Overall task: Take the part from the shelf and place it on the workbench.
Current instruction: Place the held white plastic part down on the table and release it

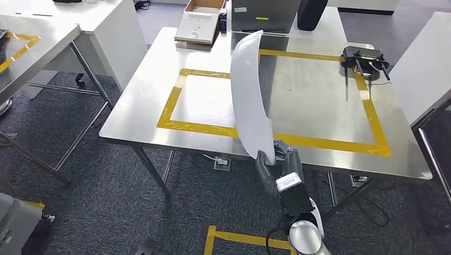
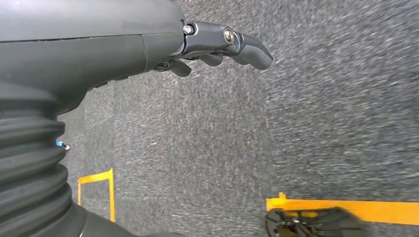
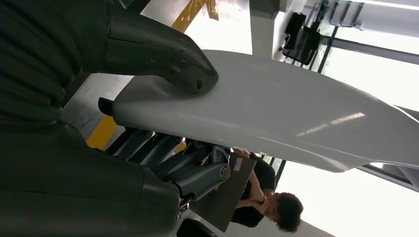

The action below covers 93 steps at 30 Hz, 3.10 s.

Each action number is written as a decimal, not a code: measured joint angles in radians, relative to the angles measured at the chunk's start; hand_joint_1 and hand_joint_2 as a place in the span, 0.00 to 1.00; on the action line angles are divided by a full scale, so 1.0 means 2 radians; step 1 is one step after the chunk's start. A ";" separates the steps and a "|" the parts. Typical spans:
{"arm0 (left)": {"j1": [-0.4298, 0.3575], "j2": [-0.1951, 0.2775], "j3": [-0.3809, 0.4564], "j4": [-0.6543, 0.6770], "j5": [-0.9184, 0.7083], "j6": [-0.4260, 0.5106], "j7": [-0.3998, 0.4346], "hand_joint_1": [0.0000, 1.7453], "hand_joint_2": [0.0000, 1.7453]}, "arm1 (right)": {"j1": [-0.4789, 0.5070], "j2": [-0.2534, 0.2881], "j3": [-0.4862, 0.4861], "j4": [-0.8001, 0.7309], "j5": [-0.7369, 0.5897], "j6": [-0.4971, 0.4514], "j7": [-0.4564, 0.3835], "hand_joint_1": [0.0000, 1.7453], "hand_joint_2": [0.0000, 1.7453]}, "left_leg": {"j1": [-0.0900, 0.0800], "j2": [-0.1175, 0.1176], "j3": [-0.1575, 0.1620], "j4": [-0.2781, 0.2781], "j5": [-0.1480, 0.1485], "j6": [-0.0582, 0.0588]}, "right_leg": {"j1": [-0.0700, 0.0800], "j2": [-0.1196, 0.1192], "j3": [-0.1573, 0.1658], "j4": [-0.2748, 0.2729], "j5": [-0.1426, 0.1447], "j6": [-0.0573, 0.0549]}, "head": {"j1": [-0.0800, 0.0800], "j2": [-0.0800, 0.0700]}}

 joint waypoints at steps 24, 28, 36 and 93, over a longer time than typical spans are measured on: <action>-0.024 -0.007 -0.001 -0.001 -0.033 -0.021 0.020 0.00 1.00 | -0.300 0.047 -0.043 0.357 0.174 -0.082 0.095 1.00 1.00 | 0.000 0.004 -0.031 -0.008 0.033 0.004 | 0.003 0.002 0.008 0.062 -0.062 -0.004 | 0.000 0.000; -0.024 -0.009 -0.001 0.000 -0.034 -0.022 0.020 0.00 1.00 | -0.331 0.057 -0.046 0.423 0.190 -0.082 0.096 1.00 1.00 | 0.002 0.001 -0.016 -0.006 0.019 0.002 | -0.002 0.002 -0.035 0.090 -0.029 0.001 | 0.000 0.000; -0.026 -0.009 -0.002 0.000 -0.041 -0.040 0.015 0.00 1.00 | -0.367 0.083 -0.047 0.483 0.209 -0.077 0.102 1.00 1.00 | 0.001 0.000 -0.009 -0.001 0.006 -0.011 | -0.001 0.003 0.000 -0.023 0.024 -0.009 | -0.002 0.000; -0.014 -0.001 -0.004 0.000 -0.046 -0.029 0.000 0.00 0.00 | -0.389 0.107 -0.021 0.559 0.268 0.014 0.191 0.00 0.00 | 0.003 0.003 -0.025 0.003 0.018 -0.018 | 0.002 0.006 0.014 -0.022 0.014 -0.014 | -0.003 0.000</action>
